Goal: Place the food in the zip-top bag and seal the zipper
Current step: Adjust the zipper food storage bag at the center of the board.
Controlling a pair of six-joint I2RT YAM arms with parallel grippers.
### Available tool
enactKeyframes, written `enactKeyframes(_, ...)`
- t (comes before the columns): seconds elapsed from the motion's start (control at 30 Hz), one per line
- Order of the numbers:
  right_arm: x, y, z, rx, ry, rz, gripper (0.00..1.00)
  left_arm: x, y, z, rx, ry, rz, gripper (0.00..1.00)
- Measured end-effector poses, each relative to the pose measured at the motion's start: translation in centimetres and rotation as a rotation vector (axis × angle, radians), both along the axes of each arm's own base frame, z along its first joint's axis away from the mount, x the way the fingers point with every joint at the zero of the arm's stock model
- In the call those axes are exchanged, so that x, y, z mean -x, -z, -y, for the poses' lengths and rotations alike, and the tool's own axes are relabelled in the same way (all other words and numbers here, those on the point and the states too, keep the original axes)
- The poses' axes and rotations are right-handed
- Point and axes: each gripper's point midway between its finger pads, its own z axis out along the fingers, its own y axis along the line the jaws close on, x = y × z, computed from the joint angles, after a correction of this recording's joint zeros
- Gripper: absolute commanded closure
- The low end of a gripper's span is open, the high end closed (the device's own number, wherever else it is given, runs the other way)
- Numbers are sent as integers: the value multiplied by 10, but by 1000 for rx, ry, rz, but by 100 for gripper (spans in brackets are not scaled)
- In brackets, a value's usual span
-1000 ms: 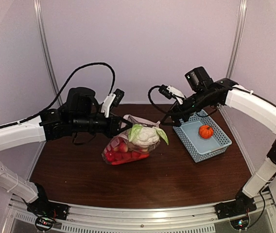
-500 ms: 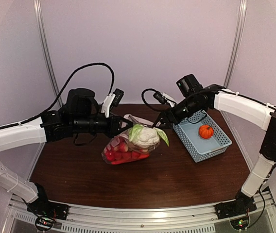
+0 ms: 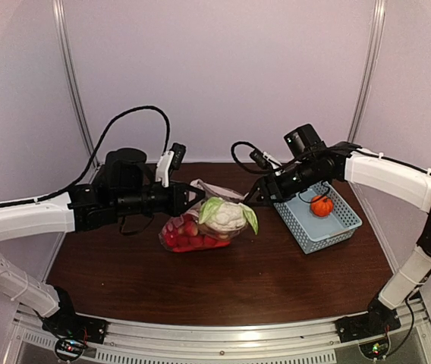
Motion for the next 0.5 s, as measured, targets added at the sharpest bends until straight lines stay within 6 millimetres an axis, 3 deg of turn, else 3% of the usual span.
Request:
enactKeyframes(0.17, -2, 5, -9, -47, 22, -69, 43, -2, -4, 1, 24, -19, 4, 100)
enactKeyframes(0.37, -7, 24, -19, -64, 37, -147, 57, 1, -7, 4, 39, -19, 3, 100)
enactKeyframes(0.5, -8, 22, -24, -105, 57, -181, 89, 2, -7, 6, 54, -23, 8, 100)
